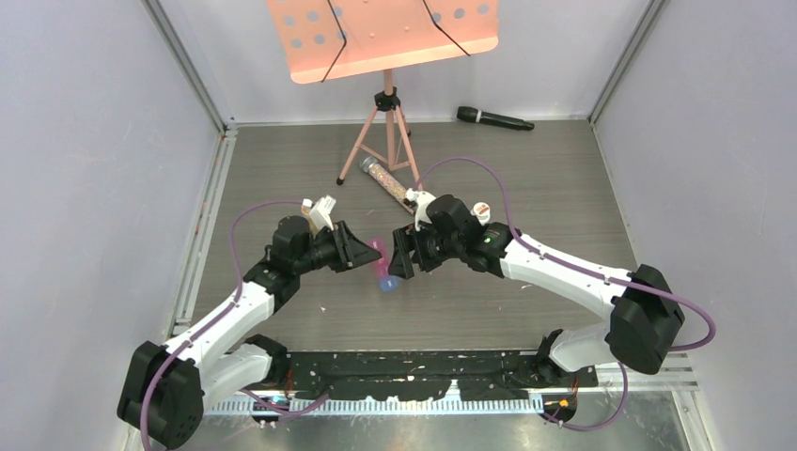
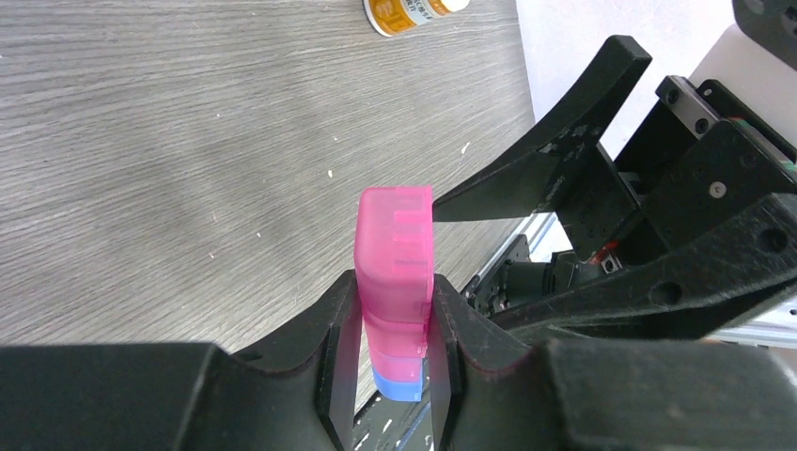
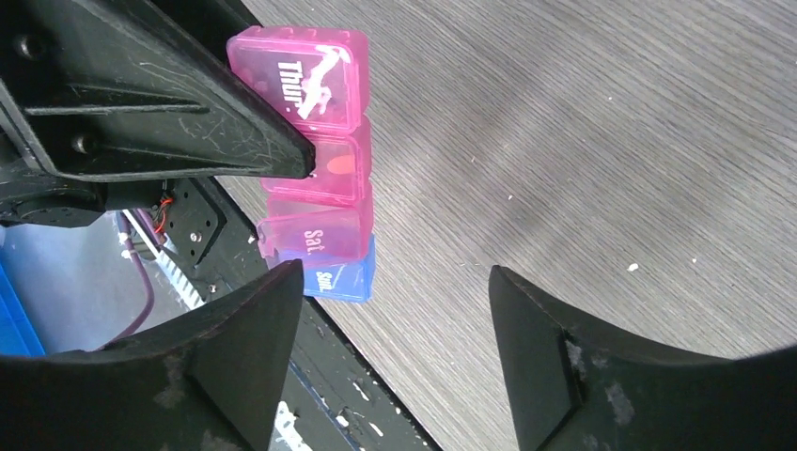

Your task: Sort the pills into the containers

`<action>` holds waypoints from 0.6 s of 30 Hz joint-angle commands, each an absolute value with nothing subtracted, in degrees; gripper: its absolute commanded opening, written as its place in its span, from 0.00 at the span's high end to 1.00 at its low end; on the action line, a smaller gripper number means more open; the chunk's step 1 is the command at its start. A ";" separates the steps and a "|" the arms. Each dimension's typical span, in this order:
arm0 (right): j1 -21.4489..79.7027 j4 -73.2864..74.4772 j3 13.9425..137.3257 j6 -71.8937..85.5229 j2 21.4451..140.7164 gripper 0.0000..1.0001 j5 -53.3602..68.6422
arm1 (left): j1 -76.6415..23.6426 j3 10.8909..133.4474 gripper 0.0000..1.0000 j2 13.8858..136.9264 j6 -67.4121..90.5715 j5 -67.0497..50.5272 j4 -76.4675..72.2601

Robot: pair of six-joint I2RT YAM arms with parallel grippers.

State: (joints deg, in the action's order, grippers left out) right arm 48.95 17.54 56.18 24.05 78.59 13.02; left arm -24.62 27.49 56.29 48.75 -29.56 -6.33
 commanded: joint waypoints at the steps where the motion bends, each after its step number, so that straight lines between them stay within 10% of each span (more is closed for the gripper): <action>1: 50.20 14.07 56.74 21.45 76.18 0.16 13.82 | -24.35 29.54 1.00 56.80 47.42 -29.00 -5.84; 18: 56.16 22.00 63.77 21.70 81.91 0.12 -6.97 | -24.26 30.97 1.00 57.86 47.64 -28.94 -4.21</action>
State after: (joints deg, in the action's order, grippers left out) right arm 56.18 19.22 60.99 21.96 82.91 0.95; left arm -24.62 28.18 57.84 48.56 -28.53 -3.86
